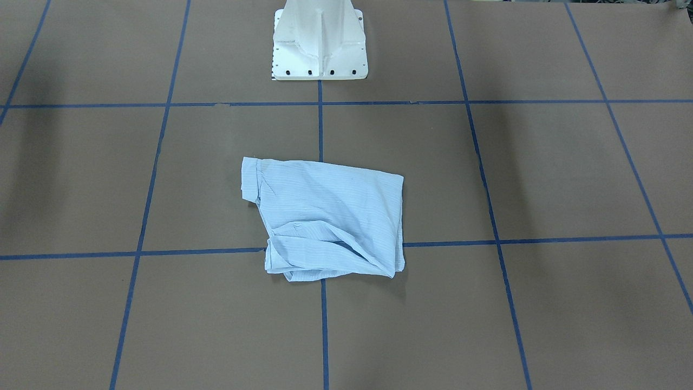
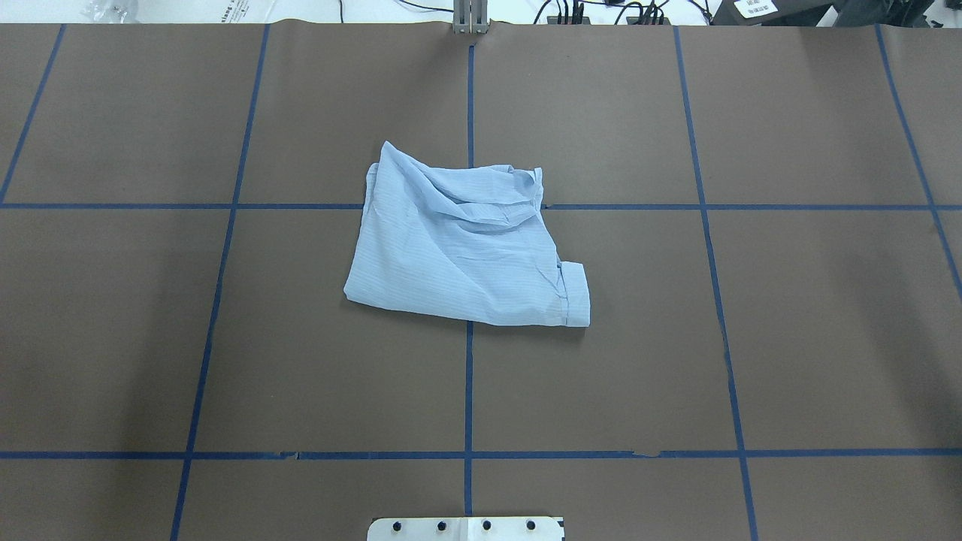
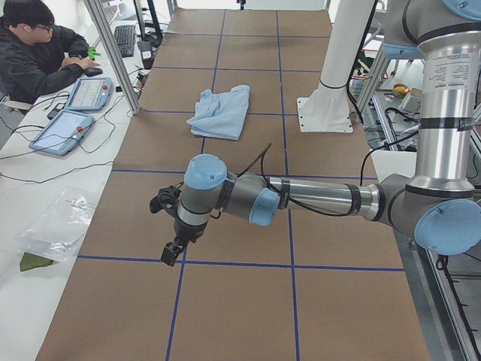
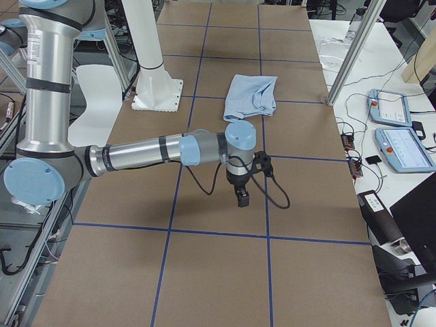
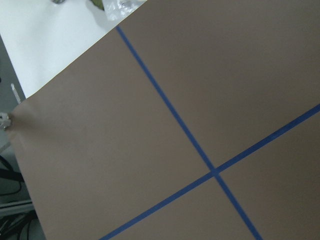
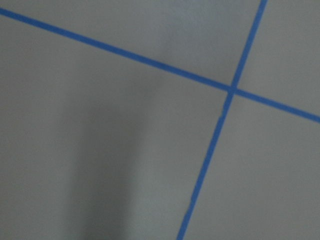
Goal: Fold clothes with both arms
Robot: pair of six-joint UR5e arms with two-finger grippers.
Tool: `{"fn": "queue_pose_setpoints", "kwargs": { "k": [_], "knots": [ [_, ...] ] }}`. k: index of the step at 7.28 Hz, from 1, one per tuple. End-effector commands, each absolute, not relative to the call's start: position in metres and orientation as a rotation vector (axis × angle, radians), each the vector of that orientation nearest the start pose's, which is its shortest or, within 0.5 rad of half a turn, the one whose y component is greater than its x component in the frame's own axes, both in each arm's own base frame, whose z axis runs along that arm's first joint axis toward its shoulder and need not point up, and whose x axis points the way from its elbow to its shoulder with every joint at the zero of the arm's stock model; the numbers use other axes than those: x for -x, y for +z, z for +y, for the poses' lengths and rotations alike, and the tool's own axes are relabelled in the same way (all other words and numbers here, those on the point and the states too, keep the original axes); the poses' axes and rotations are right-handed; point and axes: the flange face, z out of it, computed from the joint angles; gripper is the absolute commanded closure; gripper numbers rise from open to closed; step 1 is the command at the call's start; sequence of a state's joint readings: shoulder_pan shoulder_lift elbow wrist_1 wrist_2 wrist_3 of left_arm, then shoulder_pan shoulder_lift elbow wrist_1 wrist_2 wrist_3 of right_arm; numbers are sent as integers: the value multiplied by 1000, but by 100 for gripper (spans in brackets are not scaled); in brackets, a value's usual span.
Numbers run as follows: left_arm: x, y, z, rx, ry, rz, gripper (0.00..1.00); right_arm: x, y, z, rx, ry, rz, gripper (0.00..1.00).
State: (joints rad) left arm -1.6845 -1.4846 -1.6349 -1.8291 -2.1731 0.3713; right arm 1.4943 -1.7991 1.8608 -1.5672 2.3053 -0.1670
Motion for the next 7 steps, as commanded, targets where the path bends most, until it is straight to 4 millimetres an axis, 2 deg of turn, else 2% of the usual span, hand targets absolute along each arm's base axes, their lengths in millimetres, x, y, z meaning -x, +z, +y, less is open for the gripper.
{"fn": "queue_pose_setpoints", "kwargs": {
  "k": [1, 2, 3, 4, 5, 6, 7],
  "knots": [
    [161, 691, -402, -319, 206, 595, 0, -51, 658, -383, -72, -212, -735, 0],
    [152, 711, -385, -273, 177, 682, 0, -50, 654, -386, -89, -217, -738, 0],
    [142, 728, -355, -240, 154, 742, 0, -50, 649, -391, -102, -223, -740, 0],
    [138, 732, -349, -227, 153, 749, 0, -49, 649, -390, -101, -222, -747, 0],
    [130, 726, -361, -208, 123, 755, 0, -49, 645, -395, -111, -226, -746, 0],
    [95, 705, -390, -172, 116, 764, 0, -49, 635, -407, -132, -233, -744, 0],
    [69, 682, -412, -175, 135, 768, 0, -48, 635, -407, -133, -235, -746, 0]
  ]
}}
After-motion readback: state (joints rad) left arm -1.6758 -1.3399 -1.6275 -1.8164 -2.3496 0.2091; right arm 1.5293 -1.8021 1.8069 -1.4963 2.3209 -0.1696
